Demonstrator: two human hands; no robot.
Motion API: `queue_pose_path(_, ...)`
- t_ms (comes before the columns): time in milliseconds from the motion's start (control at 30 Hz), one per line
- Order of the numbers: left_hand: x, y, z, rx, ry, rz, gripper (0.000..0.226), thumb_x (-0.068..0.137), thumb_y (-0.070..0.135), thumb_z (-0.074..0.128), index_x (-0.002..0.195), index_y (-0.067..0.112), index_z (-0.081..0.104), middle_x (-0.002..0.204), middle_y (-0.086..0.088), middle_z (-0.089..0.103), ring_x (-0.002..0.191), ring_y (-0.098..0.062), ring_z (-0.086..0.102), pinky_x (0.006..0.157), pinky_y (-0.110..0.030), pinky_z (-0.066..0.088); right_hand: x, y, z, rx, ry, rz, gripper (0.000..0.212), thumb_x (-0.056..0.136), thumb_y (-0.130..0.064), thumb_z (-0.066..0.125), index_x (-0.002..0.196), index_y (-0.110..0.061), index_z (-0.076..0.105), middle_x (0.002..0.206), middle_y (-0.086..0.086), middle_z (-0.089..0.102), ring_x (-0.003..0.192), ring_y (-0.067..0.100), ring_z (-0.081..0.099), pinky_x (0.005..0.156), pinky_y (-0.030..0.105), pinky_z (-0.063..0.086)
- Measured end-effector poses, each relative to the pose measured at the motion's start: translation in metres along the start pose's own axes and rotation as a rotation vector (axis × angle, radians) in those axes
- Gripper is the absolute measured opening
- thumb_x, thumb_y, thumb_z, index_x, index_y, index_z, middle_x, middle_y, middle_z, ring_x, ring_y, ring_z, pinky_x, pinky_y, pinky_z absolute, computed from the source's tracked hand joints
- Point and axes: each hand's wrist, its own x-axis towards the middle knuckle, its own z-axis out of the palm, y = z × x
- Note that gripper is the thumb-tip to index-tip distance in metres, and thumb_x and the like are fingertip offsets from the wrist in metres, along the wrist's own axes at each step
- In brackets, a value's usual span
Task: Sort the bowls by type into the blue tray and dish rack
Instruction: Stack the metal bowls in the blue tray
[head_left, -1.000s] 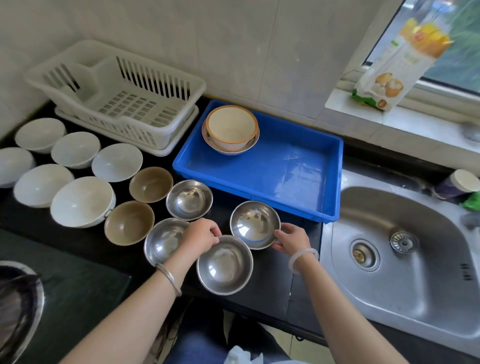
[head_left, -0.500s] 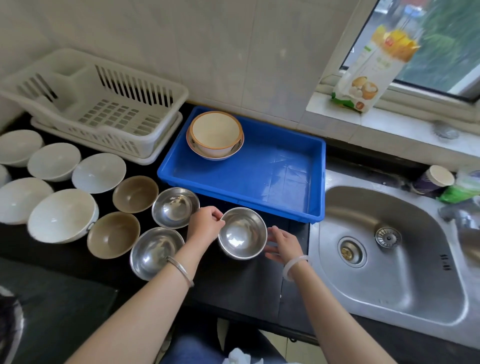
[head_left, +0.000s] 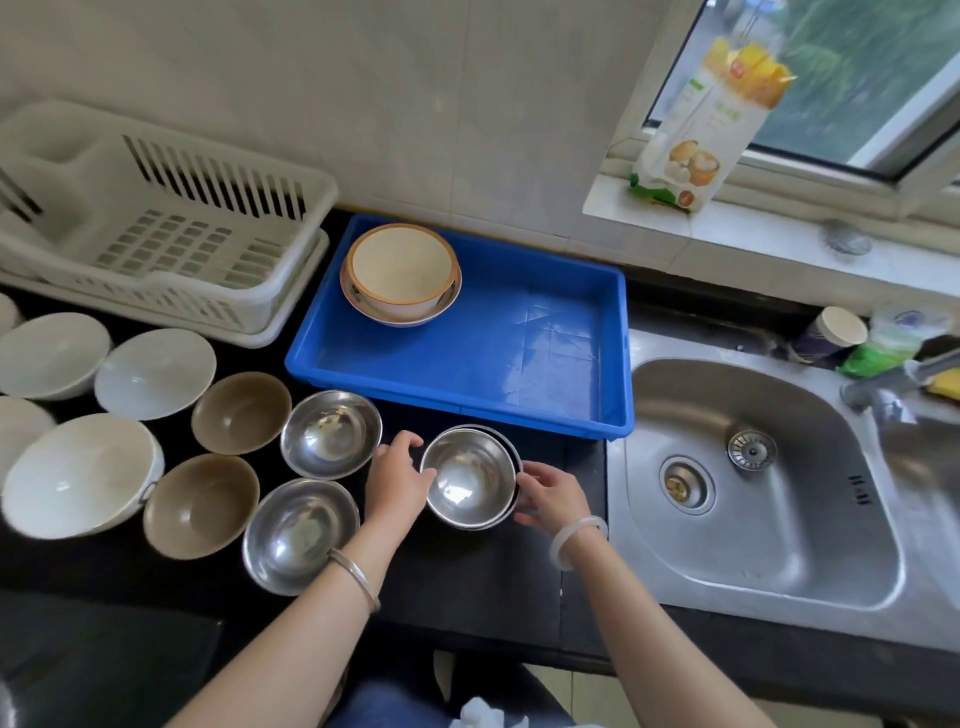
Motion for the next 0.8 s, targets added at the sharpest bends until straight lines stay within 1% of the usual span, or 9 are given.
queue_pose_path(67,0.003,-0.005,-0.001,-0.09,-0.071,-0.063,0.037,0.084,0.016,0.064,0.119,0.016,0.052,0.108,-0.007,0.053,0.084,-0.019,0.056,0.072,-0.031,0.047,-0.001,0.002,0.002,0.033,0.007,0.012,0.028,0.09,-0.017,0.058,0.118,-0.013,0.063,0.092,0.01,0.069,0.077,0.02,0.068,0.063,0.029,0.057)
queue_pose_path(133,0.004,-0.009,-0.002,-0.326,-0.177,-0.177,0.037,0.088,0.014,0.06,0.124,0.013,0.052,0.112,-0.01,0.059,0.097,-0.023,0.059,0.076,-0.034,0.054,-0.001,0.004,0.005,0.067,0.014,0.023,0.029,0.09,-0.018,0.059,0.118,-0.013,0.063,0.094,0.011,0.07,0.078,0.022,0.069,0.067,0.032,0.059)
queue_pose_path(200,0.003,-0.012,-0.004,-0.511,-0.25,-0.265,0.037,0.09,0.011,0.057,0.127,0.012,0.052,0.113,-0.012,0.061,0.1,-0.024,0.06,0.067,-0.029,0.054,-0.001,0.007,0.008,0.09,0.021,0.031,0.031,0.089,-0.02,0.061,0.119,-0.014,0.062,0.098,0.012,0.07,0.083,0.025,0.069,0.075,0.038,0.06)
queue_pose_path(267,0.004,-0.014,-0.005,-0.592,-0.273,-0.295,0.039,0.089,0.01,0.058,0.128,0.012,0.052,0.116,-0.014,0.06,0.103,-0.026,0.06,0.062,-0.026,0.053,-0.001,0.009,0.011,0.092,0.033,0.028,0.032,0.089,-0.019,0.062,0.121,-0.014,0.062,0.103,0.012,0.069,0.087,0.028,0.069,0.078,0.04,0.059)
queue_pose_path(367,0.006,-0.015,-0.007,-0.577,-0.282,-0.271,0.037,0.088,0.01,0.061,0.124,0.012,0.053,0.112,-0.016,0.061,0.101,-0.026,0.061,0.062,-0.027,0.054,-0.002,0.007,0.016,0.081,0.06,0.017,0.033,0.089,-0.016,0.061,0.122,-0.013,0.062,0.106,0.013,0.068,0.089,0.029,0.068,0.078,0.041,0.059)
queue_pose_path(500,0.009,-0.011,-0.012,-0.521,-0.267,-0.207,0.033,0.085,0.011,0.065,0.117,0.012,0.055,0.101,-0.016,0.061,0.096,-0.027,0.063,0.066,-0.031,0.056,-0.008,0.001,0.017,0.092,0.078,0.002,0.027,0.09,-0.016,0.06,0.116,-0.015,0.066,0.102,0.011,0.071,0.089,0.026,0.07,0.078,0.041,0.059)
queue_pose_path(600,0.012,-0.001,-0.021,-0.515,-0.246,-0.143,0.029,0.085,0.013,0.066,0.112,0.017,0.056,0.097,-0.013,0.061,0.091,-0.024,0.064,0.066,-0.03,0.057,-0.013,-0.011,0.015,0.088,0.08,-0.075,0.021,0.089,-0.018,0.061,0.109,-0.02,0.069,0.097,0.006,0.073,0.086,0.022,0.071,0.069,0.034,0.06)
queue_pose_path(700,0.017,0.018,-0.031,-0.602,-0.237,-0.101,0.026,0.085,0.012,0.066,0.109,0.017,0.057,0.096,-0.011,0.062,0.089,-0.022,0.065,0.063,-0.027,0.055,-0.012,-0.033,0.007,0.1,0.084,-0.154,0.016,0.089,-0.017,0.06,0.099,-0.022,0.073,0.088,0.003,0.074,0.08,0.019,0.071,0.063,0.03,0.058)
queue_pose_path(800,0.026,0.045,-0.038,-0.659,-0.247,-0.064,0.022,0.086,0.011,0.064,0.106,0.015,0.057,0.093,-0.007,0.064,0.083,-0.017,0.065,0.06,-0.022,0.055,0.0,-0.062,-0.004,0.134,0.104,-0.175,0.017,0.091,-0.016,0.058,0.101,-0.01,0.07,0.081,0.005,0.069,0.069,0.019,0.068,0.058,0.028,0.058)
